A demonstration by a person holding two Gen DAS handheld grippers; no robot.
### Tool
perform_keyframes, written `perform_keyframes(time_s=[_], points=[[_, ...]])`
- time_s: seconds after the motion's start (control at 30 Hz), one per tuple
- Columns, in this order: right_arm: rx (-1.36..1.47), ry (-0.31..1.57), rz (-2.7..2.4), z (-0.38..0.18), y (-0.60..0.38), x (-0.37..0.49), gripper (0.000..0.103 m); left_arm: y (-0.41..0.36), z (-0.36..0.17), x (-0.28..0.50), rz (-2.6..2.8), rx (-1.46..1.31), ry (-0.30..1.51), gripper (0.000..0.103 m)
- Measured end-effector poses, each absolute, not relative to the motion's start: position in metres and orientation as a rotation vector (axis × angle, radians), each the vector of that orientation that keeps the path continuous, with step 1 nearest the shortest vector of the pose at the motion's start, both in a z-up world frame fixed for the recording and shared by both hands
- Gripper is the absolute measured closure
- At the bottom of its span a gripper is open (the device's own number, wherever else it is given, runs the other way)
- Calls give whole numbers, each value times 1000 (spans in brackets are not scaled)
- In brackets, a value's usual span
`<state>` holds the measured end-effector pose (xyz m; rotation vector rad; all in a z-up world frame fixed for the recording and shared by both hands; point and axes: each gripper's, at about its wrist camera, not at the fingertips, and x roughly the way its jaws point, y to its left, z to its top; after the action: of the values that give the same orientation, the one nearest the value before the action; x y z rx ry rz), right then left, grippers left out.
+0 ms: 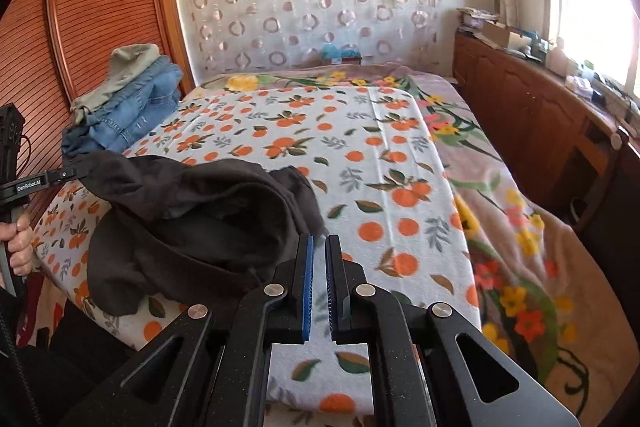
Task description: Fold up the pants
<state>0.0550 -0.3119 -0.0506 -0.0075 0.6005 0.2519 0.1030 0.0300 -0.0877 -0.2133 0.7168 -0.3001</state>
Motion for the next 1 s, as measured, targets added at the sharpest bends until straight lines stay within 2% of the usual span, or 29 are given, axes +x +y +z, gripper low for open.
perform_keyframes(time_s=[0.17, 0.43, 0.7, 0.73, 0.77, 0.8, 1.0], points=[[8, 601, 275, -47, -310, 55, 97, 26, -89, 103, -308, -207, 721, 97], [-69, 610, 325, -47, -283, 81, 75, 21, -92, 102, -324, -194, 731, 97], [-79, 697, 308, -65, -288, 118, 74, 25, -97, 103, -318, -202, 742, 97], [-84, 695, 310, -65, -287, 117, 75, 25, -98, 103, -316, -205, 743, 97], [-88, 687, 311, -63, -286, 115, 82, 26, -98, 103, -314, -209, 744, 97], [-94, 679, 319, -60, -287, 113, 96, 26, -98, 104, -313, -211, 745, 97], [-84, 568, 286, -23, -303, 85, 99, 28, -75, 96, -312, -219, 679, 97]])
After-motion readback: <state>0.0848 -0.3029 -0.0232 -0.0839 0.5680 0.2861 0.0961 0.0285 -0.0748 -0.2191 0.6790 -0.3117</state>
